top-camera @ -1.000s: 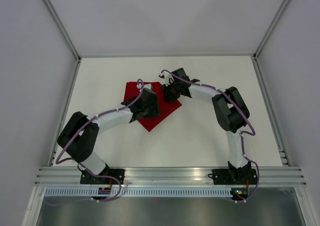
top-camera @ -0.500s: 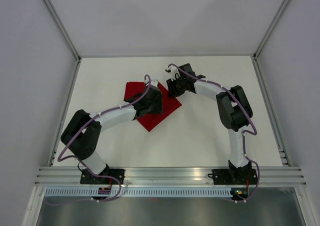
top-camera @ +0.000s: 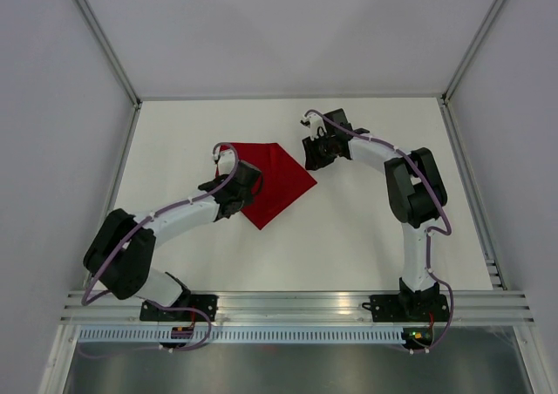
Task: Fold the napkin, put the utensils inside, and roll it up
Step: Fold the napkin at the center of the board, then adjust the napkin at the center of the board.
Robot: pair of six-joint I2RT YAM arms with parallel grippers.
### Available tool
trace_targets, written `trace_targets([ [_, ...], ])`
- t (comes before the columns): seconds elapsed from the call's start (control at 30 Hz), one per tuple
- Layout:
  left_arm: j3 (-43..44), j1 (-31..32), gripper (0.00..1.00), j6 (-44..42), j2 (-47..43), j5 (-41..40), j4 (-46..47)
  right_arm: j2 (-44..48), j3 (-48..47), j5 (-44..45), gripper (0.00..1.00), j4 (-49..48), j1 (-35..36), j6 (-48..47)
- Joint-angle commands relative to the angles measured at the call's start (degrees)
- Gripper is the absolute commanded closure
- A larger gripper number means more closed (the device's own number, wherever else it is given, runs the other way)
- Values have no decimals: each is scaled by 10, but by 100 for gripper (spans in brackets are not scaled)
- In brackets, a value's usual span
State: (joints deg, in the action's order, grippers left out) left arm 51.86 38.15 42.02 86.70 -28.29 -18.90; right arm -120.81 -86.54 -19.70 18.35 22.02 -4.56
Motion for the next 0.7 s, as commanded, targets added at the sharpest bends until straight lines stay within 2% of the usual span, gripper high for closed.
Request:
trace_targets([
  [0.0, -60, -28, 58, 125, -48, -60, -40, 28, 9, 5, 61, 15, 1, -9],
  [0.17, -98, -78, 66, 176, -72, -38, -39, 20, 8, 15, 61, 17, 1, -5],
  [0.3, -114, -117, 79, 200, -52, -11, -37, 8, -1, 16, 61, 26, 1, -5],
  [0.67, -80, -161, 87, 206, 30, 3, -22, 22, 45, 14, 61, 13, 4, -16],
])
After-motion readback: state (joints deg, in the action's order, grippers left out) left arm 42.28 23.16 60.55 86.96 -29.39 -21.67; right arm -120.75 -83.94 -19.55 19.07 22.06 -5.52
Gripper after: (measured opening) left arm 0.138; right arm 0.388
